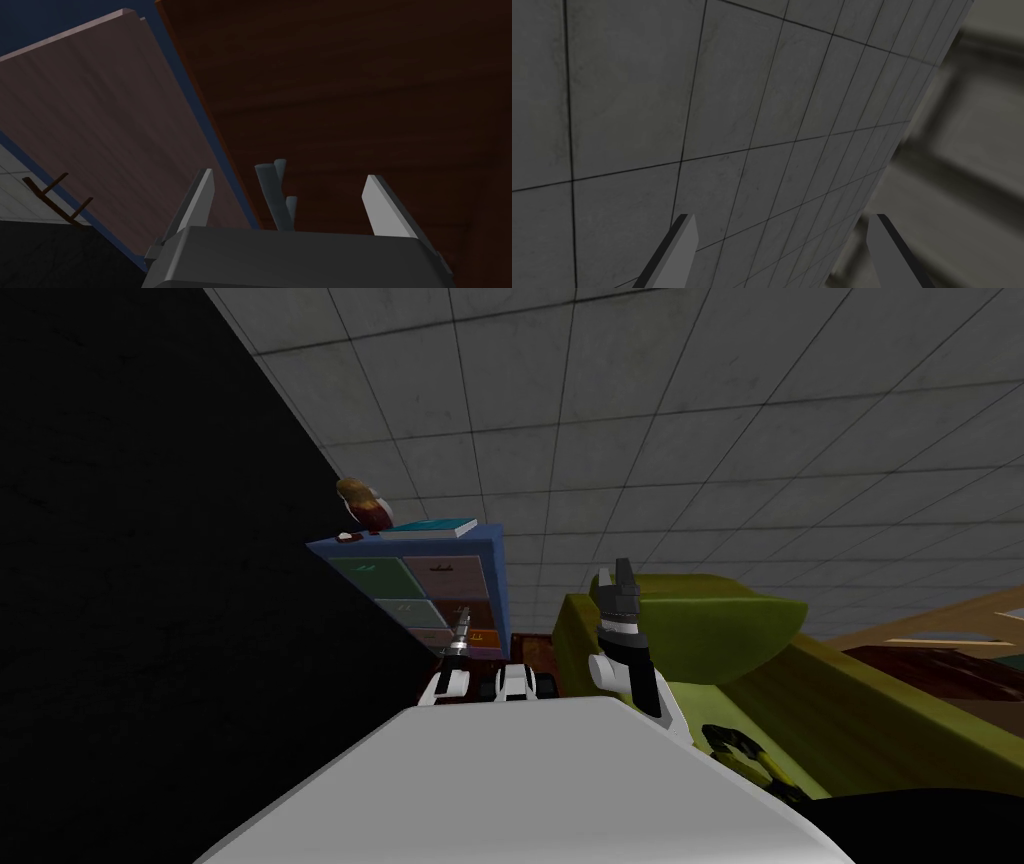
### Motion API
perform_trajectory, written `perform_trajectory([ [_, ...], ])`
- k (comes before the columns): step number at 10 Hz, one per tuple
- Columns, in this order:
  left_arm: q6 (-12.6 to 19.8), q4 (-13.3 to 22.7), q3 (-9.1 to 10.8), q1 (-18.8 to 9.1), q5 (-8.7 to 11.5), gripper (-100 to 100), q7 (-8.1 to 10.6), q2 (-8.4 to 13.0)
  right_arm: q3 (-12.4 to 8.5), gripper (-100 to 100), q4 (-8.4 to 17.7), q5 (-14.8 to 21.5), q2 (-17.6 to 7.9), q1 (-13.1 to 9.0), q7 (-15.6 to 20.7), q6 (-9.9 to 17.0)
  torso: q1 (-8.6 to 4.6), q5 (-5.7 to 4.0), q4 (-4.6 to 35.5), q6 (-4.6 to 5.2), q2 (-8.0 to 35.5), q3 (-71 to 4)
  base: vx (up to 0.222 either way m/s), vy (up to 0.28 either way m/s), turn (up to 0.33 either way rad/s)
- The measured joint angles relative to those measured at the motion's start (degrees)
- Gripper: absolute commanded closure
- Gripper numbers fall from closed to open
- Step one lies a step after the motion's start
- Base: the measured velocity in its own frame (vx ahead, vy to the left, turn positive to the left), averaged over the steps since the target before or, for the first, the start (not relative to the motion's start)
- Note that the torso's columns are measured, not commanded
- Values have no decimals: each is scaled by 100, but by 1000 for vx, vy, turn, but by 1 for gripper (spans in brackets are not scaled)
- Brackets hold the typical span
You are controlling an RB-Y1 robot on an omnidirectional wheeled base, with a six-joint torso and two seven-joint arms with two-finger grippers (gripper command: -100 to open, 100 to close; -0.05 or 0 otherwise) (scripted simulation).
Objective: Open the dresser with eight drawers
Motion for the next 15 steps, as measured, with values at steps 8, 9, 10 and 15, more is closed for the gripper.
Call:
perform_trajectory([
  [8, 78, -162, -94, 127, -25, -100, 13, 115, 0, 0, 0, 0, 0, 0, 0, 0, -6, -2, -13, 0, -48, -29, -108, 18, 13],
  [9, 97, -196, -139, 202, -42, -100, -13, 243, 0, 0, 0, 0, 0, 0, 0, 0, 2, 0, -10, -1, -39, -24, 41, 41, 22],
  [10, 108, -173, -187, 259, -59, -100, -46, 367, -1, 0, 0, 0, -1, 1, 0, 0, 7, 2, -6, 0, -24, -14, 52, 56, 26],
  [15, 167, -64, -233, 548, -230, -100, -350, 562, 0, 0, 0, 0, 0, 1, 0, 0, -20, -5, 0, 3, -8, -4, 81, 19, -4],
])
